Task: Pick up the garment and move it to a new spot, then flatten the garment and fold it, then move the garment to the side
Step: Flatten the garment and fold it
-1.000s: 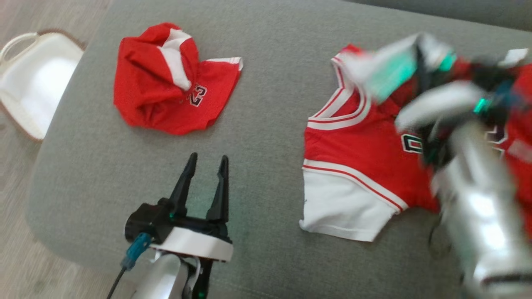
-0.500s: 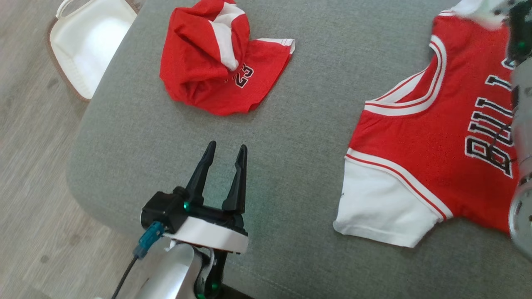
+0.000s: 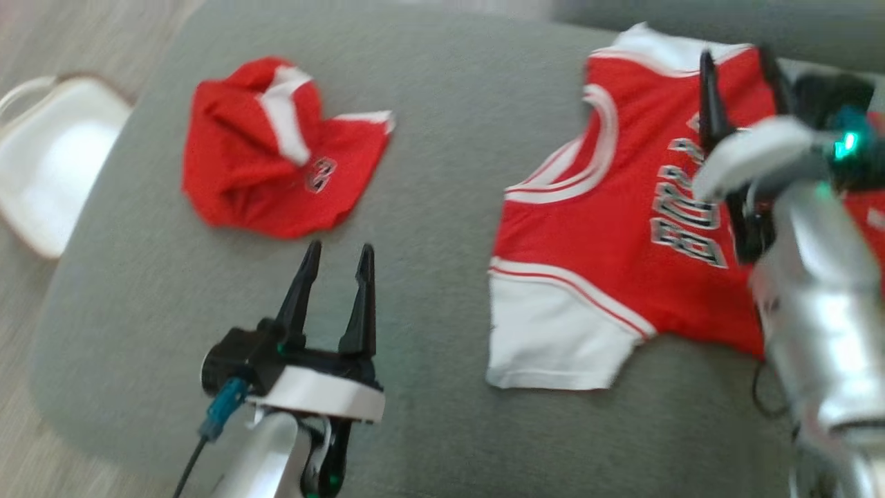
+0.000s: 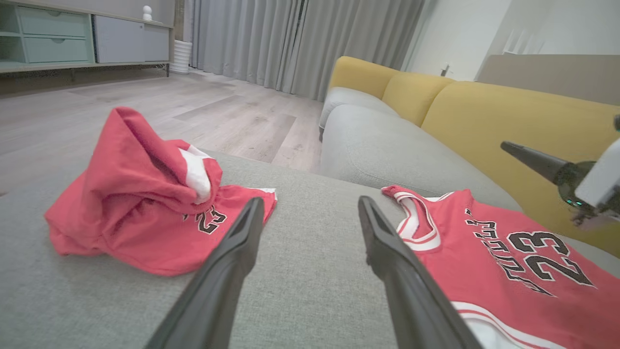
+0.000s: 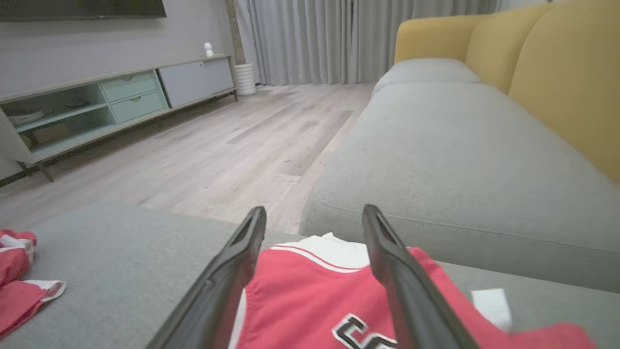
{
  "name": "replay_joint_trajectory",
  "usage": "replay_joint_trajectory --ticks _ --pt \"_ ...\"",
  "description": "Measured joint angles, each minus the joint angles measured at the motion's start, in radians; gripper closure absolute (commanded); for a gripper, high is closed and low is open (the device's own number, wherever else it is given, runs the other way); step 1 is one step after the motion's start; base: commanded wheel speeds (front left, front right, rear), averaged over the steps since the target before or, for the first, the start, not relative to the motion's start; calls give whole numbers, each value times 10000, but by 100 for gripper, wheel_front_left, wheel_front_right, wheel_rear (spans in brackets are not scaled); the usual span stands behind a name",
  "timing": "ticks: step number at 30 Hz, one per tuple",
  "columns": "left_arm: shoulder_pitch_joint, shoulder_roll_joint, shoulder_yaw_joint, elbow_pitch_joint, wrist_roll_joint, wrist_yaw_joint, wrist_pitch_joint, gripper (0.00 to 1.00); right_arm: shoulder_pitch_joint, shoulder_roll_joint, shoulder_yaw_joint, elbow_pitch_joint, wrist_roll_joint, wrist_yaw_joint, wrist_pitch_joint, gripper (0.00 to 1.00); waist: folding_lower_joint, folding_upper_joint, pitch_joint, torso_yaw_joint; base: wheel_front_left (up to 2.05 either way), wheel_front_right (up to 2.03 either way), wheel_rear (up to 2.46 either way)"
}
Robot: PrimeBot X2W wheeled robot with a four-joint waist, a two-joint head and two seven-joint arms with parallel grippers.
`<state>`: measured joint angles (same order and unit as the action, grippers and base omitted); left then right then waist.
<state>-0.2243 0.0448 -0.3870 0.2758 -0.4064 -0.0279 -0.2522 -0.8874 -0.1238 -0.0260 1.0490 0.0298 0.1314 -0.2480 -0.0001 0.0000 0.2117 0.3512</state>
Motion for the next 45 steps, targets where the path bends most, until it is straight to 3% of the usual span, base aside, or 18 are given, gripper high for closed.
replay_joint_trajectory --ticks 7,8,15,24,29,38,42,43,44,45 --pt "840 12 357 128 75 -35 0 0 3539 15 123 -3492 245 0 -27 0 -2 0 -816 -1252 0 0 0" --pt "974 17 387 201 144 -92 0 0 4707 67 -8 -4345 240 0 -27 0 -2 0 -997 -1625 0 0 0" --pt "1337 21 600 345 280 -173 0 0 7774 591 -719 -6730 -42 0 -27 0 -2 0 -1501 -2685 0 0 0" --pt "1388 27 194 688 276 -341 0 0 8343 777 -773 -7455 -224 0 -27 0 1 0 -1513 -3192 0 0 0" --pt "1112 35 -759 1766 -100 -535 188 0 8156 786 -803 -7561 -207 0 -27 0 1 0 -1299 -3373 0 0 0" --pt "293 29 -1365 3214 -420 -13 1312 0 8123 788 -838 -7565 144 0 -27 0 2 0 -900 -3674 0 0 0" --pt "110 33 -1588 3350 -583 -79 1553 0 8105 788 -832 -7563 148 0 -27 0 2 0 -851 -3776 0 0 0" --pt "67 29 -1643 3344 -709 -165 1593 35 8095 788 -830 -7557 163 0 -27 0 2 0 -851 -3797 0 0 0" --pt "31 31 -1712 3333 -817 -251 1670 94 8070 788 -834 -7553 176 0 -27 0 1 0 -851 -3811 0 0 0" --pt "19 31 -1778 3302 -892 -324 1687 100 8038 788 -853 -7545 174 0 -27 0 1 0 -856 -3815 0 0 0"
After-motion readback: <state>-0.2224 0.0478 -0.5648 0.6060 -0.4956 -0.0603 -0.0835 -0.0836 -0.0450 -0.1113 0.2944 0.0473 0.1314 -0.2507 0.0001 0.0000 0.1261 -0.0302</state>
